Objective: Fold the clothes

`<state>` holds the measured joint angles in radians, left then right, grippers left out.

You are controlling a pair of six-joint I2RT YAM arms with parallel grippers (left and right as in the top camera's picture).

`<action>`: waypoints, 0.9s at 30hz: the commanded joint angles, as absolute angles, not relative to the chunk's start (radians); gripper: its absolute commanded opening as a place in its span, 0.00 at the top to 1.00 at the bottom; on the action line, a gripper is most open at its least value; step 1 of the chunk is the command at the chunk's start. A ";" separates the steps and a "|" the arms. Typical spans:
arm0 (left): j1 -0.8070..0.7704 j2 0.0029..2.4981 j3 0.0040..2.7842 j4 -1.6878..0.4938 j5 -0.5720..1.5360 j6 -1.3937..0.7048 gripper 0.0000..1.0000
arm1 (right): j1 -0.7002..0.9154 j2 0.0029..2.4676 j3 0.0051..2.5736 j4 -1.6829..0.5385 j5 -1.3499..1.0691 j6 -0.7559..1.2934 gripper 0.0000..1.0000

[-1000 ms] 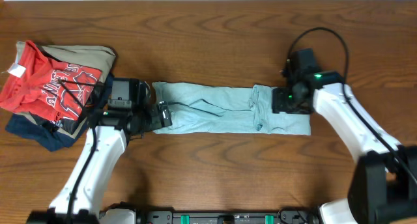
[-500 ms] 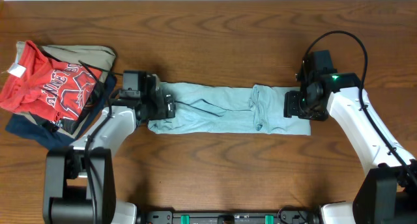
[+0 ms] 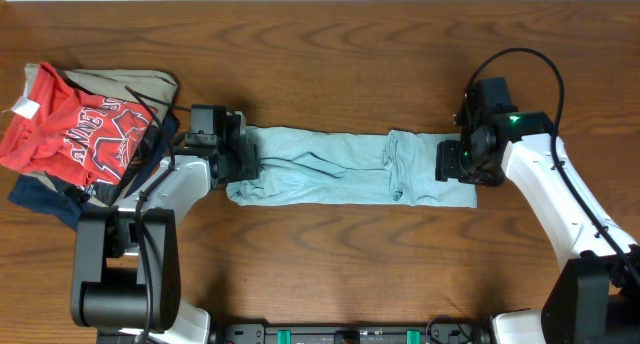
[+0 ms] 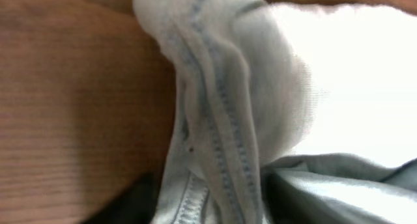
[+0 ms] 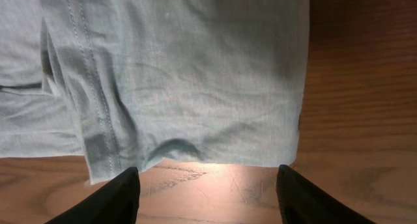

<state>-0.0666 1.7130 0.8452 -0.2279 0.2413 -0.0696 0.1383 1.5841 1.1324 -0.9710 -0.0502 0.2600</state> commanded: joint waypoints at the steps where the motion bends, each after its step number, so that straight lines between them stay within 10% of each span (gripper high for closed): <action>1: -0.067 1.762 0.822 -0.255 0.295 -0.064 0.63 | 0.130 1.576 1.139 -0.970 -0.032 0.272 0.35; 10: -0.066 1.755 0.824 -0.295 0.293 -0.064 0.94 | 0.119 1.576 1.139 -0.983 0.069 0.272 0.34; 27: -0.003 1.731 1.020 -0.588 0.250 -0.068 0.94 | 0.004 1.576 1.139 -0.987 0.079 0.245 0.32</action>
<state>-0.0265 1.7214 0.9874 -0.5697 0.2703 -0.0704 0.0196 1.5841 1.1324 -0.9840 0.0673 0.2588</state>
